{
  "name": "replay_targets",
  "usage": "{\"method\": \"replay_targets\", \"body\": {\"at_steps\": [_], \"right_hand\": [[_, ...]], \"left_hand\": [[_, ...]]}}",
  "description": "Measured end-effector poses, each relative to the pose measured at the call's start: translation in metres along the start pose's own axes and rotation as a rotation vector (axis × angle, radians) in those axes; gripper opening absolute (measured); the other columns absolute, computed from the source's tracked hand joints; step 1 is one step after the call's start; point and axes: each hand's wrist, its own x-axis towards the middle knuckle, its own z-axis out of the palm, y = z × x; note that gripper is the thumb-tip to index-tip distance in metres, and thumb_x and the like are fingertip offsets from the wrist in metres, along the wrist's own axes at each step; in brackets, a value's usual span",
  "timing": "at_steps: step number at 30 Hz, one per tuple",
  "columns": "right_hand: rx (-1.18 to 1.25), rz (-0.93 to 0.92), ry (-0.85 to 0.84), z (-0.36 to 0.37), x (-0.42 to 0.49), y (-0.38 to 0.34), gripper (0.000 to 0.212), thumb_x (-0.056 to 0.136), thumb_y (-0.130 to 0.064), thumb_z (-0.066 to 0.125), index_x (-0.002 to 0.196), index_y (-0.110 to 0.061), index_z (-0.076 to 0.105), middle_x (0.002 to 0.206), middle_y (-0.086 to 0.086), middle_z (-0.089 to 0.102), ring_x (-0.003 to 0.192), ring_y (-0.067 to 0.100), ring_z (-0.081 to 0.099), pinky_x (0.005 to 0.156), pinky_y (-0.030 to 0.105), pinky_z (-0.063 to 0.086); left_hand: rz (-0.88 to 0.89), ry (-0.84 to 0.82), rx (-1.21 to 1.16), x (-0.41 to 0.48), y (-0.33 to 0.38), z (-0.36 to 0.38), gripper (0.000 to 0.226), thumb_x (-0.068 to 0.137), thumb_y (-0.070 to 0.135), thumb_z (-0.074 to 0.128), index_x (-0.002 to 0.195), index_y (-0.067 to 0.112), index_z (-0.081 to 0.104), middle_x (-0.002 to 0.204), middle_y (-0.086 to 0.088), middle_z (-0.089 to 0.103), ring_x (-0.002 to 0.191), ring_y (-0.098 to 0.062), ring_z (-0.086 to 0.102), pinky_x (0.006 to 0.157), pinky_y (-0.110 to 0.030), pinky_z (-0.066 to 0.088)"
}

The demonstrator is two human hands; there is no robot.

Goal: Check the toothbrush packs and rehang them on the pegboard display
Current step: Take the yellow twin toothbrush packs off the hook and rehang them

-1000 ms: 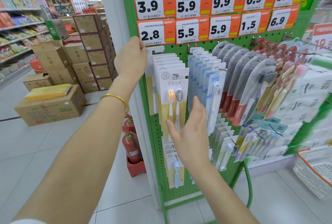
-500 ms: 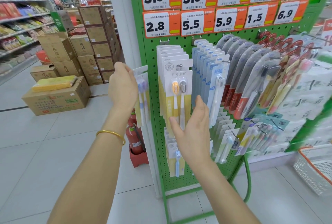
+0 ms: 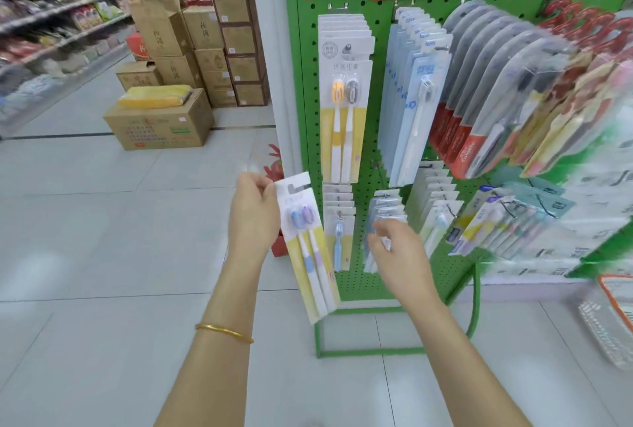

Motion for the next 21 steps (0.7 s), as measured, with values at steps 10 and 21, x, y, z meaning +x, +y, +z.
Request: {"method": "replay_targets", "body": {"at_steps": [10,21], "right_hand": [[0.339,0.159,-0.197,0.001,-0.069,0.063,0.033,0.094,-0.014,0.048,0.064,-0.002,0.040,0.060,0.001,0.036,0.054,0.008,0.032,0.049,0.020,0.028],[0.560,0.345,0.127,-0.014,-0.062,0.076,0.027,0.095,-0.011,0.052,0.069,-0.016,0.059,0.061,-0.007,0.052,0.057,0.006,0.044,0.057,0.019,0.036]], "left_hand": [[-0.243,-0.246,-0.175,-0.084,-0.040,0.063,0.017,0.095,0.007,0.043,0.079,0.012,0.047,0.085,-0.013,0.055,0.072,-0.021,0.049,0.045,-0.021,0.038],[0.043,-0.714,0.074,-0.132,-0.042,0.119,0.055,0.097,0.035,0.050,0.140,0.013,0.026,0.096,0.001,0.052,0.081,-0.015,0.052,0.081,-0.033,0.046]]}}
